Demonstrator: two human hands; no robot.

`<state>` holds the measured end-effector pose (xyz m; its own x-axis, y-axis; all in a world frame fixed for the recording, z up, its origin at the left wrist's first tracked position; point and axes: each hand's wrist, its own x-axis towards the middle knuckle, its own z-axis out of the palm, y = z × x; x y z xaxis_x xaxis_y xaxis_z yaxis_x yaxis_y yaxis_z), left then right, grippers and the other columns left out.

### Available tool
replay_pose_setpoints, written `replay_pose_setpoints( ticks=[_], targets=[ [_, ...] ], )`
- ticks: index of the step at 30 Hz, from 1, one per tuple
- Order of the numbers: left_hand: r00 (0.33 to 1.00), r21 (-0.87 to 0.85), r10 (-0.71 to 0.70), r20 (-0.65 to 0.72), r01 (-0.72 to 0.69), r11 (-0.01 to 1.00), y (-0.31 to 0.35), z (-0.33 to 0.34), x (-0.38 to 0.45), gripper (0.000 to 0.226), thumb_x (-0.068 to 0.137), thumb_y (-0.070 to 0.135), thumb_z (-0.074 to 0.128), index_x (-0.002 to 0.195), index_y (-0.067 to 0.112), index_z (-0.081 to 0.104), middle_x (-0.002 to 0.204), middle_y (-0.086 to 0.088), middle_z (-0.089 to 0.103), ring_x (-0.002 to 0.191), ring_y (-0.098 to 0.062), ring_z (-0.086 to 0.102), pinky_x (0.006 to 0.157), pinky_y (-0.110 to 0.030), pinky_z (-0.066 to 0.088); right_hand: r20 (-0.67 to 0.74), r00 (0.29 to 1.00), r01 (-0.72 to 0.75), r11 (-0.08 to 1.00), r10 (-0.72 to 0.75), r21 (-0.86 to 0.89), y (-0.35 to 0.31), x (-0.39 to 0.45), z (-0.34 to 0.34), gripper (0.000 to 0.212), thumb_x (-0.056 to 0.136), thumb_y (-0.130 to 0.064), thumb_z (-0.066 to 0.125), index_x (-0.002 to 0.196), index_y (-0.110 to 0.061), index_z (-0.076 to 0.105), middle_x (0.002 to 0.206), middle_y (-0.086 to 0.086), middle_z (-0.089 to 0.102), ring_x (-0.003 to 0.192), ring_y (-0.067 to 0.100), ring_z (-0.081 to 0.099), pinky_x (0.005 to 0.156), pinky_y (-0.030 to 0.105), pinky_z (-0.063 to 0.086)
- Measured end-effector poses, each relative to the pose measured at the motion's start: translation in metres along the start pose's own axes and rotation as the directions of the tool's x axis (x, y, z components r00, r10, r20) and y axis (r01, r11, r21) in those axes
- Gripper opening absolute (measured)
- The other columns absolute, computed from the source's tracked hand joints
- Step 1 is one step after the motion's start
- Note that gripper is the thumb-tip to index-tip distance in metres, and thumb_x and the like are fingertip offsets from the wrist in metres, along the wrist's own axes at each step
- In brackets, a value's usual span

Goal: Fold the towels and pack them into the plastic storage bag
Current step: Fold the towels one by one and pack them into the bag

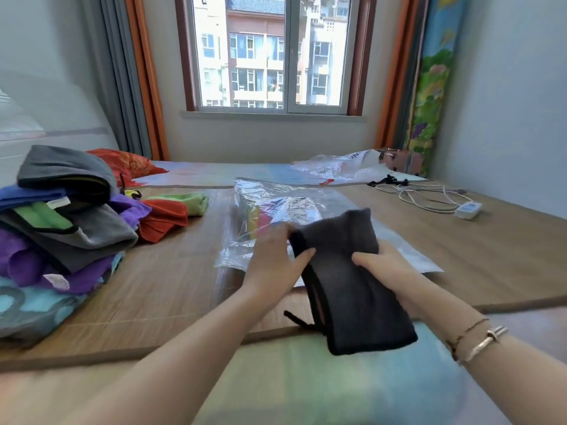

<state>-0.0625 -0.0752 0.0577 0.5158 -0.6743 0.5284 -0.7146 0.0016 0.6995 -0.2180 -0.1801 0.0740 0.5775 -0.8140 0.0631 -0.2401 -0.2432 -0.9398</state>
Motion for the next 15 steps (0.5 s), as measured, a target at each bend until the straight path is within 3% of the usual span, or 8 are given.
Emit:
replay_pose_setpoints(
  ticks=[3, 5, 7, 9, 12, 15],
  targets=[
    [0.994, 0.324, 0.067, 0.084, -0.091, 0.942, -0.003, 0.014, 0.011, 0.047, 0.087, 0.034, 0.064, 0.129, 0.026, 0.044, 0.132, 0.005, 0.044, 0.123, -0.023, 0.032, 0.105, -0.034, 0.030, 0.068, 0.987, 0.159, 0.940, -0.145, -0.301, -0.002, 0.016, -0.027, 0.015, 0.085, -0.005, 0.055, 0.087, -0.017, 0.064, 0.086, 0.006, 0.070, 0.085, 0.023, 0.066, 0.074, 0.032, 0.050],
    [0.977, 0.497, 0.040, 0.210, -0.142, 0.856, -0.009, 0.023, 0.020, 0.064, 0.088, 0.031, 0.062, 0.142, 0.030, 0.028, 0.148, 0.007, 0.027, 0.133, -0.025, 0.019, 0.112, -0.035, 0.021, 0.128, 0.964, 0.266, 0.797, -0.234, -0.542, -0.001, 0.024, -0.034, 0.016, 0.084, -0.009, 0.055, 0.081, -0.024, 0.060, 0.083, 0.001, 0.067, 0.087, 0.024, 0.063, 0.066, 0.030, 0.043],
    [0.964, 0.600, 0.014, 0.267, -0.177, 0.781, -0.017, 0.031, 0.027, 0.078, 0.086, 0.016, 0.062, 0.147, 0.031, 0.016, 0.155, 0.007, 0.013, 0.141, -0.025, 0.006, 0.116, -0.035, 0.009, 0.143, 0.926, 0.313, 0.497, -0.350, -0.810, 0.003, 0.031, -0.033, 0.015, 0.085, -0.019, 0.052, 0.096, -0.028, 0.060, 0.093, 0.000, 0.067, 0.092, 0.027, 0.062, 0.063, 0.031, 0.035],
    [0.964, 0.677, 0.022, 0.266, -0.202, 0.708, -0.027, 0.037, 0.034, 0.085, 0.082, 0.001, 0.057, 0.149, 0.030, 0.012, 0.157, 0.006, 0.009, 0.145, -0.026, 0.001, 0.118, -0.037, 0.005, 0.200, 0.874, 0.307, 0.184, -0.442, -0.934, 0.010, 0.037, -0.030, 0.020, 0.089, -0.026, 0.047, 0.108, -0.028, 0.054, 0.103, -0.001, 0.065, 0.095, 0.027, 0.062, 0.064, 0.032, 0.034],
    [0.979, 0.655, 0.102, 0.179, -0.196, 0.729, -0.037, 0.041, 0.046, 0.064, 0.090, 0.009, 0.053, 0.145, 0.033, 0.030, 0.152, 0.007, 0.033, 0.140, -0.021, 0.029, 0.116, -0.037, 0.024, 0.370, 0.828, 0.443, 0.087, -0.422, -0.893, 0.023, 0.042, -0.018, 0.016, 0.089, -0.026, 0.048, 0.105, -0.025, 0.049, 0.104, -0.002, 0.060, 0.093, 0.026, 0.061, 0.061, 0.032, 0.032],
    [0.993, 0.520, 0.099, 0.070, -0.121, 0.846, -0.033, 0.039, 0.053, 0.029, 0.097, 0.026, 0.048, 0.123, 0.031, 0.059, 0.126, 0.007, 0.061, 0.113, -0.021, 0.057, 0.089, -0.038, 0.049, 0.513, 0.720, 0.577, -0.007, -0.467, -0.816, 0.034, 0.043, -0.002, 0.016, 0.071, -0.028, 0.056, 0.085, -0.022, 0.053, 0.077, -0.004, 0.060, 0.065, 0.023, 0.062, 0.049, 0.028, 0.027]
  ],
)
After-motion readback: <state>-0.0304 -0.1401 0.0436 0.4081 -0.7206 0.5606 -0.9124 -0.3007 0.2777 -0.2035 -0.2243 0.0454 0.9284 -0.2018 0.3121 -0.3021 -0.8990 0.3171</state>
